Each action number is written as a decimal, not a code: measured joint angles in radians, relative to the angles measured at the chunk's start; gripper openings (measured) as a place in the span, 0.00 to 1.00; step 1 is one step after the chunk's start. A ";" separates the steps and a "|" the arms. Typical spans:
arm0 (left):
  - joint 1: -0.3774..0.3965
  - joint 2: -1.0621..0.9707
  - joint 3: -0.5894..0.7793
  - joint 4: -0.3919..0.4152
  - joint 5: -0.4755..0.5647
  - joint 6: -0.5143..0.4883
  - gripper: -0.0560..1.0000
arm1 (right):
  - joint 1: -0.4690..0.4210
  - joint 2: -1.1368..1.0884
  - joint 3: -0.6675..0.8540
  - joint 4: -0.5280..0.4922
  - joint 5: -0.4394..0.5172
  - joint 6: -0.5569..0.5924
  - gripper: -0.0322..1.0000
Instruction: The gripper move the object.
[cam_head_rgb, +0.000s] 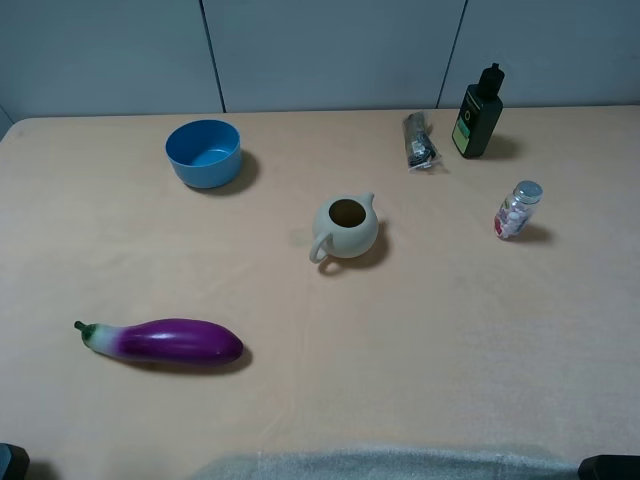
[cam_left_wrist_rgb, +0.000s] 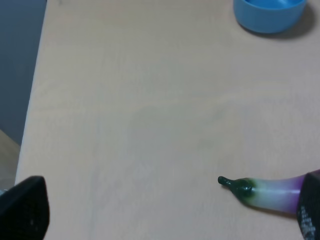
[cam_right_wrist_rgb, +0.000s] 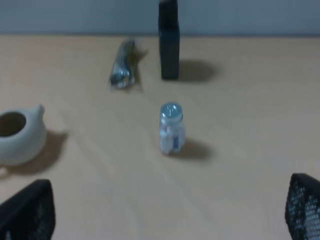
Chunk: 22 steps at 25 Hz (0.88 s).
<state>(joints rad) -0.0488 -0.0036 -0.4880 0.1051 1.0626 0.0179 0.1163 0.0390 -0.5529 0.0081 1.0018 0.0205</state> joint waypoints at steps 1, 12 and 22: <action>0.000 0.000 0.000 0.000 0.000 0.000 0.99 | 0.000 -0.017 0.017 0.000 -0.007 0.000 0.70; 0.000 0.000 0.000 0.000 0.000 0.000 0.99 | -0.081 -0.045 0.057 -0.030 0.014 0.000 0.70; 0.000 0.000 0.000 0.000 0.000 0.000 0.99 | -0.081 -0.045 0.057 -0.030 0.014 0.000 0.70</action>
<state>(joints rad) -0.0488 -0.0036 -0.4880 0.1051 1.0626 0.0179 0.0350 -0.0062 -0.4956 -0.0221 1.0157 0.0205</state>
